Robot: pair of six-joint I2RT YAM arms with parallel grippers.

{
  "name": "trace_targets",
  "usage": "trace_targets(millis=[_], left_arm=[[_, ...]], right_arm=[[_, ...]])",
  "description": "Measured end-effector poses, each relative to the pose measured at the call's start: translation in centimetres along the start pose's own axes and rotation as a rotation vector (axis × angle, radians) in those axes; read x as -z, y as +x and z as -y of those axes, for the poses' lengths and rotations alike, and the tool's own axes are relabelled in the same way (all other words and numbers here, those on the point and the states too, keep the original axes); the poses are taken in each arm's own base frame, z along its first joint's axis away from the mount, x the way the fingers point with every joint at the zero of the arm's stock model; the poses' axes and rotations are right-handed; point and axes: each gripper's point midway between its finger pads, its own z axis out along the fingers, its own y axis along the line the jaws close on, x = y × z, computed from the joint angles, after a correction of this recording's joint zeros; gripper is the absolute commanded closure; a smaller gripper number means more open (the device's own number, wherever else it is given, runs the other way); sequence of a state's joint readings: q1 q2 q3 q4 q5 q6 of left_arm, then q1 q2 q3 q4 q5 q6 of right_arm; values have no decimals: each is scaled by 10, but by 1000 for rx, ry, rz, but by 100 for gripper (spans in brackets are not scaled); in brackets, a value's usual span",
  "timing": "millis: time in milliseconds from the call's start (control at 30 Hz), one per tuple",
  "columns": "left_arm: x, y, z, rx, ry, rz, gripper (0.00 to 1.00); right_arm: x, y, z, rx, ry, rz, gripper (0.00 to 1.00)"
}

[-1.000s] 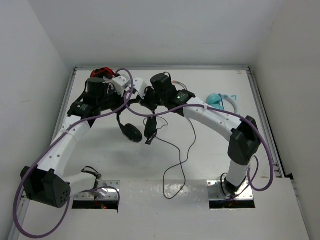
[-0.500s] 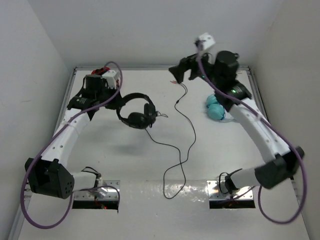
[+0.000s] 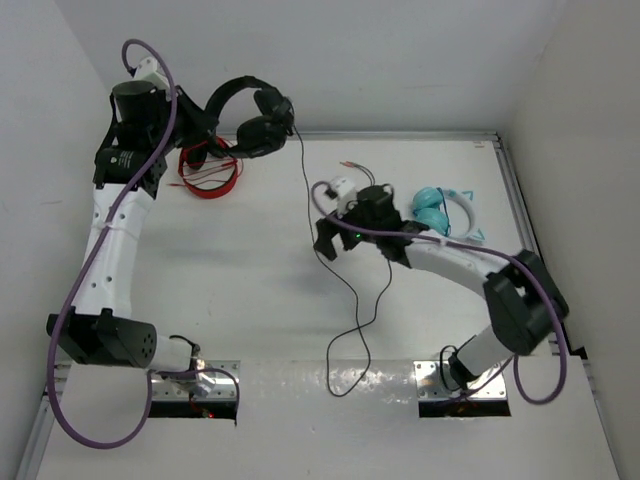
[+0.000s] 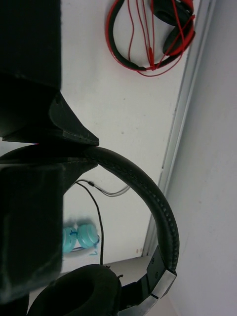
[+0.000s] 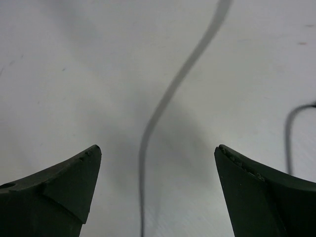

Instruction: Wrap the headphones

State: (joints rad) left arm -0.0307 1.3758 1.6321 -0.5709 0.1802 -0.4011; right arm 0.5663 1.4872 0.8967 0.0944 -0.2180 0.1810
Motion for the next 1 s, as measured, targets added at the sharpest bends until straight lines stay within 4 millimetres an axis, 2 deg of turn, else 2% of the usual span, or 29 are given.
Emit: trace_targets(millis=[67, 133, 233, 367, 500, 533, 567, 600, 733, 800, 867, 933, 1000], left_arm=[[0, -8, 4, 18, 9, 11, 100], [-1, -15, 7, 26, 16, 20, 100], [1, -22, 10, 28, 24, 32, 100], [3, -23, 13, 39, 37, 28, 100], [5, -22, 10, 70, 45, 11, 100], [5, -22, 8, 77, 42, 10, 100], [5, -23, 6, 81, 38, 12, 100], [5, -23, 4, 82, 35, 13, 100], [3, -17, -4, 44, 26, 0, 100], [0, -5, -11, 4, 21, -26, 100], [-4, 10, -21, -50, 12, -65, 100], [-9, 28, -31, -101, 6, -108, 100], [-14, 49, -39, -165, 4, -160, 100]], right_arm=[[-24, 24, -26, 57, -64, -73, 2], [-43, 32, -40, 87, -101, -108, 1], [-71, 25, -35, 88, -91, -102, 2], [-89, 29, -19, 55, -20, -95, 23], [-107, 47, 0, 12, 61, -140, 55], [-110, 52, 3, 3, 74, -155, 81], [-113, 56, 6, 3, 84, -173, 95], [-113, 60, 7, -4, 90, -188, 100], [-103, 66, 17, 8, 140, -239, 100], [-84, 43, 22, 55, 163, -224, 100], [-66, -5, 31, 124, 198, -175, 100], [-43, -82, 40, 199, 241, -55, 100], [-11, -177, 45, 273, 285, 127, 100]])
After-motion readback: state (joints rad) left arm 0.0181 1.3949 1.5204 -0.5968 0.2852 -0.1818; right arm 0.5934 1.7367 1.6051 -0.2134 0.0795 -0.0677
